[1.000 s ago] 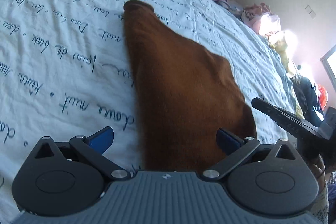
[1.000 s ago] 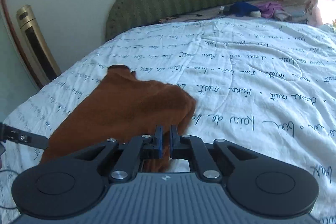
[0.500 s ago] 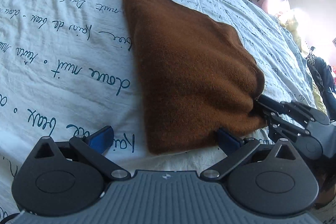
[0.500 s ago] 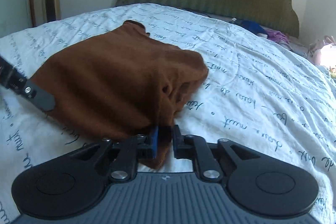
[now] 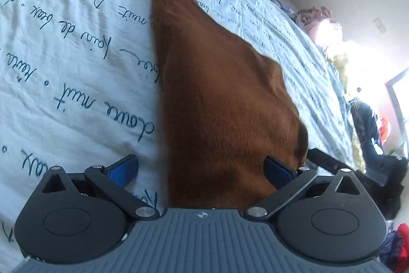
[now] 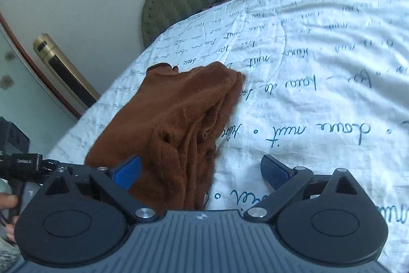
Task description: Fold small clothes
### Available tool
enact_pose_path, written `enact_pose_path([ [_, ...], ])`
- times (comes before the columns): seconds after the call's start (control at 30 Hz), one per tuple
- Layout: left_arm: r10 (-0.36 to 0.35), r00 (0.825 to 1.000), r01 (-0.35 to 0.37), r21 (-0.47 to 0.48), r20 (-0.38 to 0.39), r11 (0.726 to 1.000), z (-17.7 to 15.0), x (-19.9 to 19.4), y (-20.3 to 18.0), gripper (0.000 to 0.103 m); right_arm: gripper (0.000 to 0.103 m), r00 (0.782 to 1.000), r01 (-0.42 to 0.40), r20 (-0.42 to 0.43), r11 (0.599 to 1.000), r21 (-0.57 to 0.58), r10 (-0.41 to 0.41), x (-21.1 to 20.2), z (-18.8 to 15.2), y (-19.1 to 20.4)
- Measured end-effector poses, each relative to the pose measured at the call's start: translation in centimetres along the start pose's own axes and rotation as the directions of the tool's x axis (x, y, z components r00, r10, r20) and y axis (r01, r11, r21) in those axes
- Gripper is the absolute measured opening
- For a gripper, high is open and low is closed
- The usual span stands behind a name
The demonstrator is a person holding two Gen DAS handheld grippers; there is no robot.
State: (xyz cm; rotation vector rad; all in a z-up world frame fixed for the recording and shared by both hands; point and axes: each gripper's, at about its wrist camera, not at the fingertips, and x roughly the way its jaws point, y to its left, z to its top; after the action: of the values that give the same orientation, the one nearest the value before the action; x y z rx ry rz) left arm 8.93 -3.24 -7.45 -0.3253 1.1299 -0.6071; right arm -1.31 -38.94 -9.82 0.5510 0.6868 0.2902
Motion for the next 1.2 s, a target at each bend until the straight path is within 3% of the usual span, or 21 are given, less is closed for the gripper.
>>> enact_pose_path([
  [0.07,-0.097,0.994,0.095,-0.048,-0.041,0.994,1.4,1.0,0.9,0.103,0.101,0.998,-0.06,-0.012,0.996,0.062,0.061,1.1,0.7,-1.4],
  [0.13,-0.206,0.975,0.198,-0.102,-0.081,0.975,2.6,2.5,1.7,0.103,0.101,0.995,-0.102,-0.002,0.99,0.096,0.103,2.0,1.3,-1.8],
  [0.3,-0.364,0.927,0.33,-0.267,-0.088,0.906,3.9,5.3,3.5,0.102,0.099,0.975,-0.196,-0.088,0.978,0.078,0.203,5.2,2.0,0.0],
  [0.37,-0.392,0.917,0.355,-0.294,-0.073,0.887,3.8,5.2,3.9,0.098,0.065,0.979,-0.162,-0.115,0.985,0.056,0.168,5.8,2.0,1.0],
  [0.4,-0.376,0.924,0.34,-0.289,-0.076,0.895,3.6,5.0,3.9,0.081,0.045,0.98,-0.147,-0.126,0.987,0.066,0.154,6.0,2.0,1.2],
  [0.43,-0.343,0.934,0.305,-0.276,-0.1,0.912,3.6,5.0,3.9,0.067,0.043,0.981,-0.14,-0.126,0.987,0.078,0.149,6.1,2.1,1.3],
  [0.47,-0.3,0.945,0.26,-0.256,-0.133,0.931,3.5,5.2,3.8,0.046,0.041,0.983,-0.126,-0.126,0.989,0.072,0.135,6.2,2.2,1.6],
  [0.57,-0.257,0.955,0.222,-0.219,-0.146,0.95,4.0,5.1,3.5,0.042,0.034,0.987,-0.076,-0.137,0.997,0.029,0.079,6.0,2.7,3.1],
  [0.67,-0.13,0.981,0.125,-0.042,-0.147,0.991,5.2,4.2,0.5,0.039,0.032,0.989,-0.039,-0.14,0.999,-0.007,0.037,5.8,3.8,5.0],
  [0.77,-0.055,0.99,0.068,0.099,-0.128,0.993,6.7,3.2,-2.6,0.038,0.03,0.991,-0.025,-0.131,1.0,-0.015,0.023,5.2,5.4,6.2],
  [0.97,-0.098,0.992,0.107,0.108,-0.079,0.988,13.3,-0.4,-5.0,0.038,0.03,0.996,-0.048,-0.07,0.999,0.019,0.049,3.7,11.8,7.8],
  [1.2,-0.099,0.993,0.083,0.201,0.07,0.976,21.8,-4.8,-11.6,0.038,0.03,0.998,-0.062,0.018,0.998,0.006,0.062,2.1,21.1,9.9],
])
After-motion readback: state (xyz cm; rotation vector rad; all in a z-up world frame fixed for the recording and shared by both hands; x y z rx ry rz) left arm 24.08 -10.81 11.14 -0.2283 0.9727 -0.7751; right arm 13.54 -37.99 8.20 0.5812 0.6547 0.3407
